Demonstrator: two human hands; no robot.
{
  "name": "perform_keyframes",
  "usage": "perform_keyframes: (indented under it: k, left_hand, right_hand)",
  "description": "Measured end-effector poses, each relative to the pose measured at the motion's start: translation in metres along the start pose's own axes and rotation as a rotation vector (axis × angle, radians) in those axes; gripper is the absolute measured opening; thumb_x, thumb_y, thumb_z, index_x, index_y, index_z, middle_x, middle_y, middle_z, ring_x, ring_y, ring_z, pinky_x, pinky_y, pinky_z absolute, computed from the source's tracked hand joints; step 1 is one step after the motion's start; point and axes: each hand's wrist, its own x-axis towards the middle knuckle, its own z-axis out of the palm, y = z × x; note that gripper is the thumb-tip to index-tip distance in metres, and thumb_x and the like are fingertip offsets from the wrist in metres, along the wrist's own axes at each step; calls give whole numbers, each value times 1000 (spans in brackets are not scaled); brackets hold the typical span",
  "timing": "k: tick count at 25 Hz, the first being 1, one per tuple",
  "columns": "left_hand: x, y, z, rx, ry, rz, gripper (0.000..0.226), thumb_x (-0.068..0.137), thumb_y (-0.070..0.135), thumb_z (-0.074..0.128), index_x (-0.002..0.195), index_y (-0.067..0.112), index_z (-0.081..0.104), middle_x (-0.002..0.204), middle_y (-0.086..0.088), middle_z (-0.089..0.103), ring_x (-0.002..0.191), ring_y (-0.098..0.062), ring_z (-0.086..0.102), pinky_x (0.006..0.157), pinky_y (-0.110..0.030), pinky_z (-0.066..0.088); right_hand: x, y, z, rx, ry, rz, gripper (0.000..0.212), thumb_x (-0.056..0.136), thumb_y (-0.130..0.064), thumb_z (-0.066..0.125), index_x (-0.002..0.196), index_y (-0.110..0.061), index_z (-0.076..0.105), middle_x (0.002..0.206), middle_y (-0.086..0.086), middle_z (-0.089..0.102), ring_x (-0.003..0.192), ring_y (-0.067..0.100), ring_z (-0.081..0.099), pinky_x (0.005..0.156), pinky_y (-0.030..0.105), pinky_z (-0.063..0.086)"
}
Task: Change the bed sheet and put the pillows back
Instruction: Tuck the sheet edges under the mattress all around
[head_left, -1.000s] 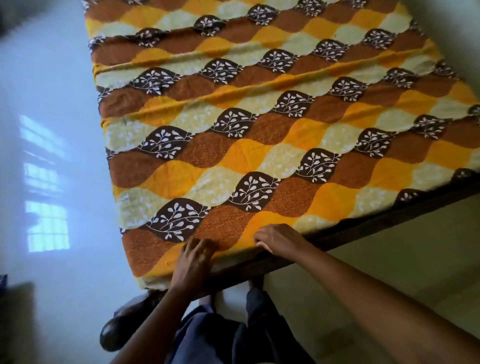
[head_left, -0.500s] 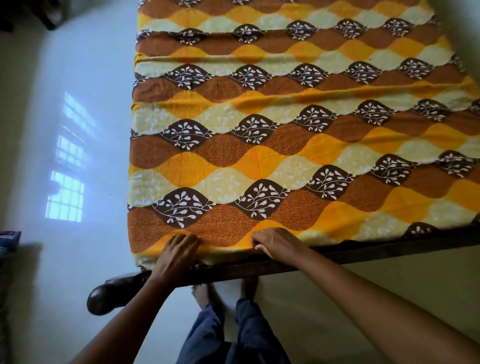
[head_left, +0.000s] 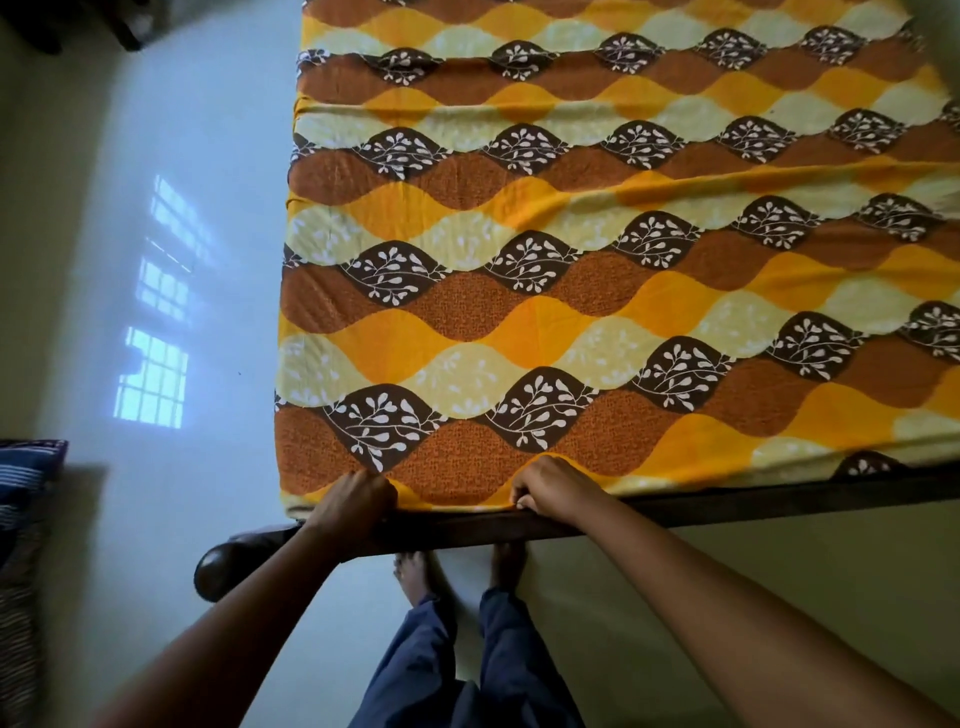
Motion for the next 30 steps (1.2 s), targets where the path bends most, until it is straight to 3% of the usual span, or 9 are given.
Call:
perform_keyframes:
  k: [4, 6, 9, 12, 15, 18, 20, 24, 30]
  left_hand:
    - [3, -1, -17, -368, -87, -264, 17, 91, 19, 56, 95, 10, 70, 91, -2, 66, 82, -21, 63, 69, -27, 44]
    - [-8, -16, -32, -583, 121, -480, 18, 91, 20, 58, 94, 9, 71, 88, -9, 70, 84, -27, 65, 73, -31, 47]
    - [-41, -55, -36, -610, 405, -843, 24, 90, 26, 59, 104, 9, 69, 101, -12, 70, 98, -31, 63, 84, -36, 45]
    - [-54, -85, -21, -1222, 62, -1112, 37, 93, 40, 51, 110, 8, 59, 108, -11, 64, 100, -31, 59, 88, -39, 41]
    - [-49, -102, -8, -1555, -238, -1078, 44, 94, 44, 46, 108, 4, 57, 105, -16, 62, 88, -28, 60, 78, -36, 47]
    - [-54, -111, 11, -1738, -222, -996, 30, 92, 38, 51, 92, 9, 59, 91, -10, 62, 85, -21, 60, 77, -34, 49]
    - [-59, -113, 26, -1821, -133, -913, 18, 94, 27, 50, 85, 13, 57, 88, -5, 61, 84, -19, 60, 72, -29, 52]
    - [-61, -117, 46, -1800, -12, -840, 16, 93, 19, 53, 79, 15, 58, 84, -3, 59, 89, -21, 57, 75, -27, 45]
    - [-76, -122, 64, -1566, 36, -906, 17, 76, 9, 69, 61, 15, 69, 73, -8, 62, 87, -24, 53, 83, -36, 40]
  right_hand:
    - [-2, -4, 7, 71, 105, 85, 12, 82, -22, 69, 90, -15, 74, 100, 2, 72, 94, 17, 65, 81, 31, 52]
    - [-8, -18, 8, 153, 237, 73, 20, 82, -28, 70, 98, -17, 73, 101, 0, 71, 91, 13, 65, 77, 25, 51]
    - [-2, -63, 11, 210, 317, -93, 28, 82, -22, 69, 109, -15, 68, 108, 3, 67, 96, 13, 61, 74, 14, 42]
    - [25, -112, 25, 172, 286, -199, 38, 83, -20, 68, 120, -13, 60, 119, 5, 60, 108, 18, 56, 79, 18, 40]
    - [49, -137, 37, 83, 277, -227, 47, 82, -24, 68, 126, -13, 54, 124, 6, 54, 115, 21, 49, 86, 28, 42]
    - [65, -148, 42, -14, 355, -265, 37, 81, -17, 70, 116, -9, 61, 113, 9, 60, 105, 25, 55, 81, 30, 45]
    - [73, -150, 45, -37, 385, -322, 26, 70, -8, 78, 94, -6, 70, 90, 11, 67, 82, 28, 64, 68, 29, 50]
    - [81, -146, 45, -41, 382, -389, 19, 62, -10, 84, 75, -10, 70, 71, 6, 67, 62, 23, 64, 53, 30, 55]
    - [76, -162, 41, -112, 130, -350, 9, 82, -15, 66, 88, -10, 69, 93, 6, 67, 87, 22, 62, 72, 24, 42]
